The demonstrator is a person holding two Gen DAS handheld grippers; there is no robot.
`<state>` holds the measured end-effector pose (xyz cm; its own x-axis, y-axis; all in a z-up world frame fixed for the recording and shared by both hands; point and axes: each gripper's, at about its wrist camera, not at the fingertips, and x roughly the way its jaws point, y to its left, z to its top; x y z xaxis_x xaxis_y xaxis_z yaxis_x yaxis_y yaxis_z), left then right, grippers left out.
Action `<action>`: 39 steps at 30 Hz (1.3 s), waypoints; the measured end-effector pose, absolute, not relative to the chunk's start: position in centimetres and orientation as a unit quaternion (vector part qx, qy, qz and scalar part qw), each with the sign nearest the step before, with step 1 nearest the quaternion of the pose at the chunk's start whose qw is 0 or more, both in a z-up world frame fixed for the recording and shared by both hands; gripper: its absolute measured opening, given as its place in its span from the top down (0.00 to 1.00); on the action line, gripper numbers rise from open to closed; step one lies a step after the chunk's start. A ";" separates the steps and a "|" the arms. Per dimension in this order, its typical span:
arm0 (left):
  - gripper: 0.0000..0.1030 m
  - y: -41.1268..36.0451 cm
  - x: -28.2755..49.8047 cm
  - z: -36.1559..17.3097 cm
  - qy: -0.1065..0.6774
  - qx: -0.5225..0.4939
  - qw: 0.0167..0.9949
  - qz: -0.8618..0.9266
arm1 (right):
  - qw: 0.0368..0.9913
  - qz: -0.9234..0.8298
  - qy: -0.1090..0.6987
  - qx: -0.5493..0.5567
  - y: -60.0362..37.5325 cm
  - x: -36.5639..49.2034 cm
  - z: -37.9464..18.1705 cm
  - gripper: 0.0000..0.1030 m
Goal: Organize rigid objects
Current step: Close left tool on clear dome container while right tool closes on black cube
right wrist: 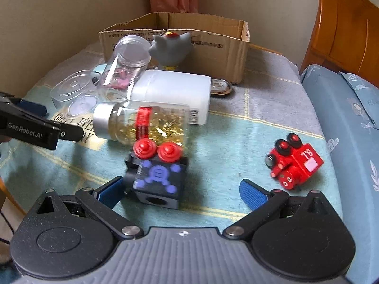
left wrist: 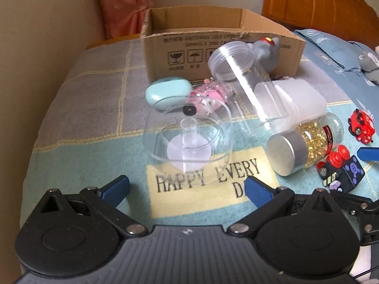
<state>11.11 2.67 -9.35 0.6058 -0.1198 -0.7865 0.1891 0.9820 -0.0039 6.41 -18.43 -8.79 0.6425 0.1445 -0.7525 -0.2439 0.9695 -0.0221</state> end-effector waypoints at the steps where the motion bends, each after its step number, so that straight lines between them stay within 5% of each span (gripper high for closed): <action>1: 0.01 2.7 11.2 -9.4 0.435 0.037 0.895 -0.091 | 0.905 0.110 0.407 -0.062 -18.8 6.2 -8.8 0.00; 39: 0.03 4.1 13.6 -9.7 0.374 0.060 0.920 -0.096 | 0.912 0.117 0.388 -0.068 -18.0 6.6 -8.9 0.00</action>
<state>13.60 4.14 -9.66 0.7013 -0.1305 -0.7008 0.2211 0.9744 0.0398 6.56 -17.96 -8.95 0.6724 0.1601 -0.7227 -0.2654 0.9635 -0.0336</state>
